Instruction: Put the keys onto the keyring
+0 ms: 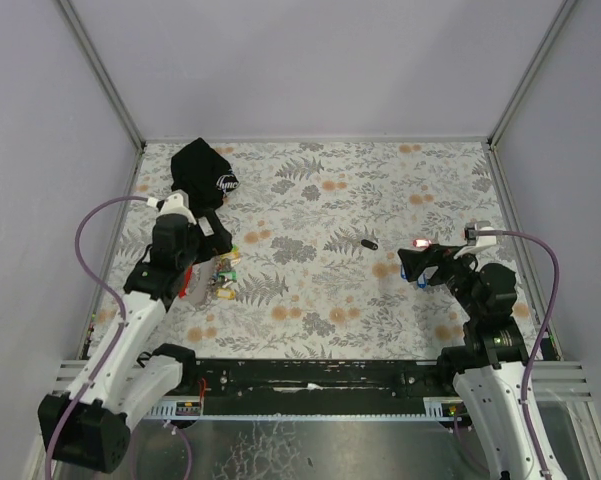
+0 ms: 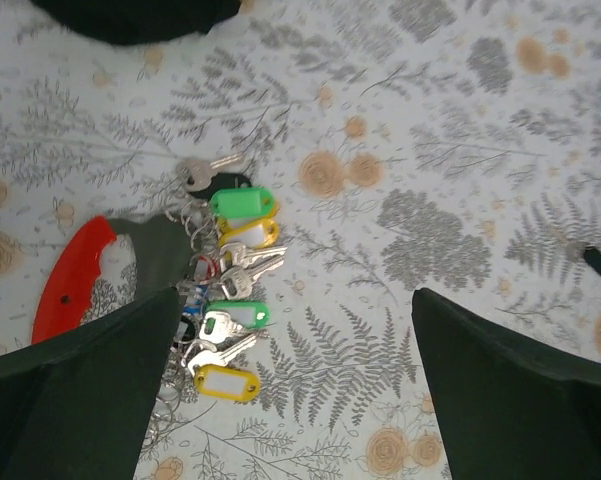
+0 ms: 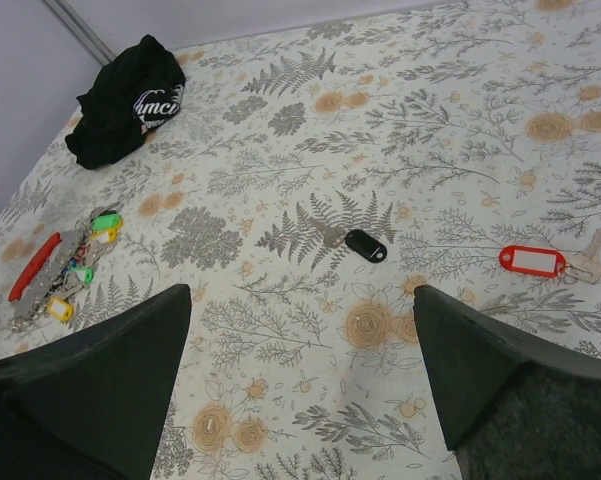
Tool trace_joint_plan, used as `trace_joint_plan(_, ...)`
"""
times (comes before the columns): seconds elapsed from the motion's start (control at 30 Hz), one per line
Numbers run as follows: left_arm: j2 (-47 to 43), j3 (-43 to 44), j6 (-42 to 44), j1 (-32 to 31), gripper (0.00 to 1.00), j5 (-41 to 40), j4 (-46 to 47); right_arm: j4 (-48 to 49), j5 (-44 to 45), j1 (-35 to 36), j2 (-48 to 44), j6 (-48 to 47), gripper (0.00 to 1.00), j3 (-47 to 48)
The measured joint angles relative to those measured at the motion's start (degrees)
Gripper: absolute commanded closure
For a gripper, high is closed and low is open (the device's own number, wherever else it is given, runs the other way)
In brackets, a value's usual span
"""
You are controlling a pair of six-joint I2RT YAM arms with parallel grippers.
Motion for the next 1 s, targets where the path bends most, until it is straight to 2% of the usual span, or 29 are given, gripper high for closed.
trace_joint_plan(0.23,13.07,-0.02,-2.08,2.73,0.00,-0.94,-1.46,-0.09,0.09,2.60,-1.09,-0.61,0.01,-0.04)
trace_joint_plan(0.5,24.20,0.00,-2.23,13.79,0.13,5.55,-0.83,-0.26,0.94,5.33,-2.14,-1.03,0.01,-0.07)
trace_joint_plan(0.63,28.35,0.42,-1.81,14.10,0.18,7.91,-0.81,-0.48,1.29,6.03,-3.04,-1.03,0.01,-0.48)
trace_joint_plan(1.0,34.88,1.88,-1.53,14.12,0.18,13.20,0.09,-0.61,2.64,7.91,-4.39,-1.05,0.01,-1.03)
